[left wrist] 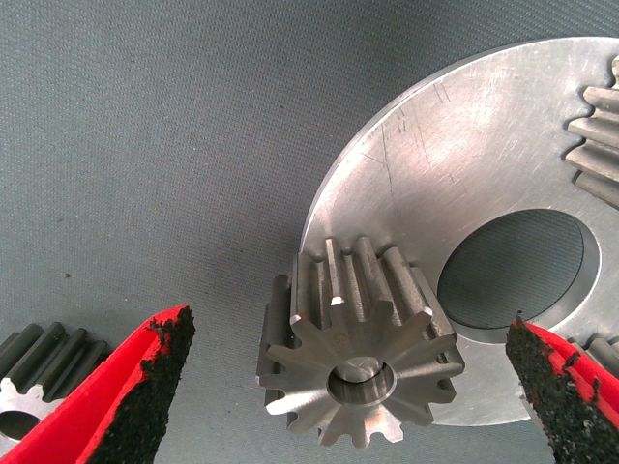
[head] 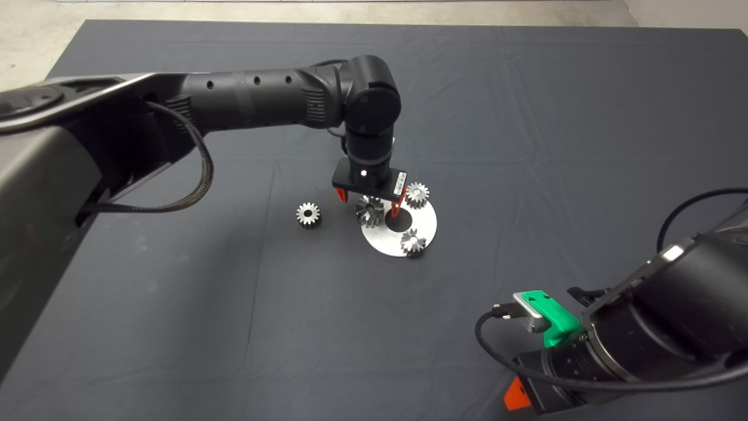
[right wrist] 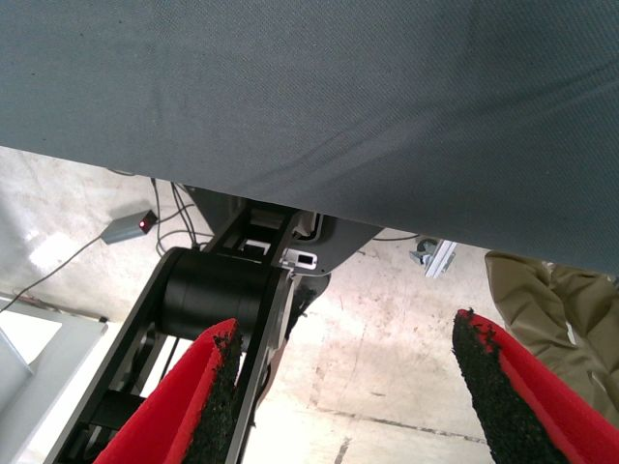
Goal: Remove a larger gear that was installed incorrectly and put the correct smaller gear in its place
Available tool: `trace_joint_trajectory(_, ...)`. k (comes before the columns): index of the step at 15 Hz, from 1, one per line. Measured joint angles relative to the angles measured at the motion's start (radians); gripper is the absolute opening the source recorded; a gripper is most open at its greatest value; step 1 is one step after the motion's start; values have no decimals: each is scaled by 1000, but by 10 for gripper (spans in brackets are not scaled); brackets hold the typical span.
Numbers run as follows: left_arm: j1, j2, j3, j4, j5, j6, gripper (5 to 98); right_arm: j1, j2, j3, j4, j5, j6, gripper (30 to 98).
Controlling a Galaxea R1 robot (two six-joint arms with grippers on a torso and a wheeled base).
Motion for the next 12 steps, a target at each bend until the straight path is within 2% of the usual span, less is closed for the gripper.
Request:
trace_joint_trajectory(4,0,0,0,0,0,0,801,0,0,0,0,0,0,584)
trace_joint_trajectory(12,4,0,0,0,0,0,801,0,-1,0,0,0,0,584)
